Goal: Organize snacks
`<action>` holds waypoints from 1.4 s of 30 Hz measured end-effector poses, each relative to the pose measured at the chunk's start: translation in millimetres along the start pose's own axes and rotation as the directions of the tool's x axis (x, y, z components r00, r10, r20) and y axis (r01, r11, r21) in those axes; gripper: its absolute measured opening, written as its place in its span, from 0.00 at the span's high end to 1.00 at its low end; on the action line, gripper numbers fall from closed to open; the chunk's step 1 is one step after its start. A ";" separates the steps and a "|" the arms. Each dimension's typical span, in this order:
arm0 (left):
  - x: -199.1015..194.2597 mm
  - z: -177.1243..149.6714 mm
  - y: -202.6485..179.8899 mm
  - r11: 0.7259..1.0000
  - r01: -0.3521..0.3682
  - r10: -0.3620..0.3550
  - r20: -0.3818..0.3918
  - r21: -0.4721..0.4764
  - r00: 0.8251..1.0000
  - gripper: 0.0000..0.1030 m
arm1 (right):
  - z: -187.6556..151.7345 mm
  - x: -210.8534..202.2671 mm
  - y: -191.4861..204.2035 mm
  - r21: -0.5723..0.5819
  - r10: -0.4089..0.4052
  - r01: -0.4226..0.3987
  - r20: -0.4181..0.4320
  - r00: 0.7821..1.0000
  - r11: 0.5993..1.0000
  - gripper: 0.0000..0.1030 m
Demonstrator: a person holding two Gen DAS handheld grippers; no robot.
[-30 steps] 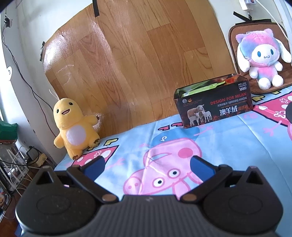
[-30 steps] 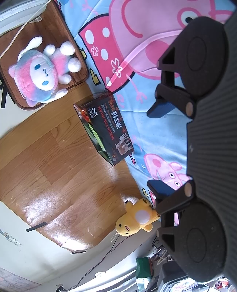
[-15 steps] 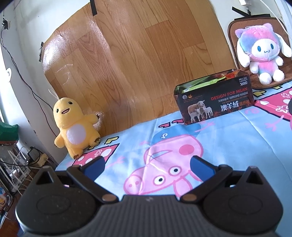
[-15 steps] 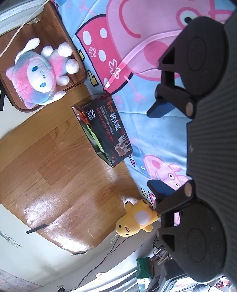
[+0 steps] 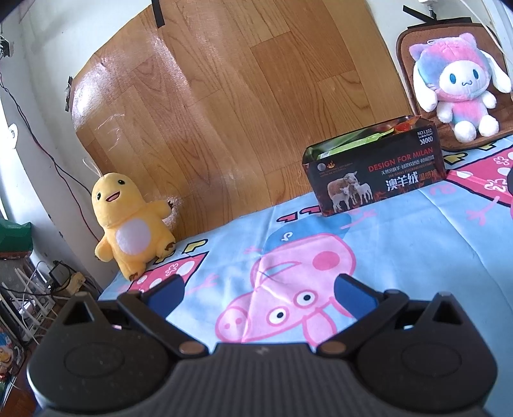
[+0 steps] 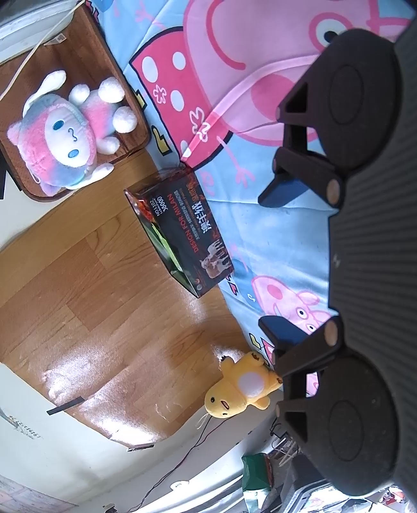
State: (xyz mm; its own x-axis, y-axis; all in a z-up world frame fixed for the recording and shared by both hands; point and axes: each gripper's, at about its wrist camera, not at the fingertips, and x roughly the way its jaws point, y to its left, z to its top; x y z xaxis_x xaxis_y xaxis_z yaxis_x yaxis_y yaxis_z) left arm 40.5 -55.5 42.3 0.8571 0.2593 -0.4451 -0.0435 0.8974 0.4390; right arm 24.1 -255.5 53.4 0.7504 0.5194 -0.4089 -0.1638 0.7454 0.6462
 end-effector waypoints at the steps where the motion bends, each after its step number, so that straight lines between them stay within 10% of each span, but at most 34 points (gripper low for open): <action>1: 0.0 0.0 -0.4 1.000 0.000 0.000 0.000 0.001 1.000 0.00 | 0.2 0.2 -0.2 0.000 0.000 0.000 0.000 1.000 1.000 0.26; 42: -5.6 2.4 0.8 0.978 0.194 -0.199 -0.068 -0.073 0.978 0.00 | 0.0 2.9 7.9 -0.044 -0.023 0.023 0.005 1.000 0.999 0.26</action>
State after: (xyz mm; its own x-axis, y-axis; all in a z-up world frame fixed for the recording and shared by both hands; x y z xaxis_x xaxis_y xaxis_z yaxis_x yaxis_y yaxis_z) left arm 36.9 -57.1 47.0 0.8118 0.0988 -0.5755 0.0868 0.9542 0.2862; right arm 25.0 -248.0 57.3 0.7571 0.4999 -0.4207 -0.1743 0.7751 0.6073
